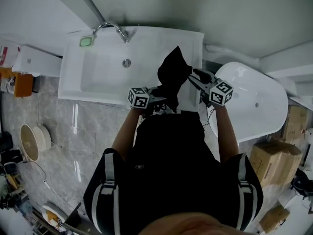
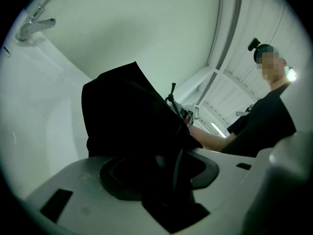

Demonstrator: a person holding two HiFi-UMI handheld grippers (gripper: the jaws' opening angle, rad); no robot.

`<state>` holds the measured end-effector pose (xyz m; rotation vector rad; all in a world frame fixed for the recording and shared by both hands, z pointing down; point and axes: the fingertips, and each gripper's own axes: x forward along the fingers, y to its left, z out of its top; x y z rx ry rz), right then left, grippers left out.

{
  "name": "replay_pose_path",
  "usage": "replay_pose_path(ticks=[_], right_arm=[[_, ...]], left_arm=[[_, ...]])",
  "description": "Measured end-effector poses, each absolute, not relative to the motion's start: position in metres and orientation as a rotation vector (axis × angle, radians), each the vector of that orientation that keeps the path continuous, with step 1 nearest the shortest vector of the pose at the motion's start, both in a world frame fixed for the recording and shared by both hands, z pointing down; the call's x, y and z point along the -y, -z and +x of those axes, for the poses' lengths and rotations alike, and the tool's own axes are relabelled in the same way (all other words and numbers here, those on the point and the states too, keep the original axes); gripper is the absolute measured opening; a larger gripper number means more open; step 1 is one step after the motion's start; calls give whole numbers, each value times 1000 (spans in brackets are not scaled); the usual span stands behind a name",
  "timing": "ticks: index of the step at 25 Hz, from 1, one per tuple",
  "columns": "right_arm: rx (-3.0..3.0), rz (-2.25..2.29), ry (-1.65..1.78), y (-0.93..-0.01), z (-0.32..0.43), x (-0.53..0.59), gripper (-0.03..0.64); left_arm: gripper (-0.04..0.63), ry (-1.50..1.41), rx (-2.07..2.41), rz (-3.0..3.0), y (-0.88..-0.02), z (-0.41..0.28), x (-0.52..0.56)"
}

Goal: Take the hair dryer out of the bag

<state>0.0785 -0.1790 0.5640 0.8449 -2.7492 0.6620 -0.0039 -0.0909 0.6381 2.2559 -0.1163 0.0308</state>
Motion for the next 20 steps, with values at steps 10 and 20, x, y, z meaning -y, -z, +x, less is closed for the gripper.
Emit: replay_pose_path(ticks=[10,20], right_arm=[[2786,752,-843,-542,25,212,319],[2800,688,-881,-537,14,206,66]], left_arm=[[209,-77,78,2326,-625,-18,63],[209,-65,107,2346,-618,-25,53]])
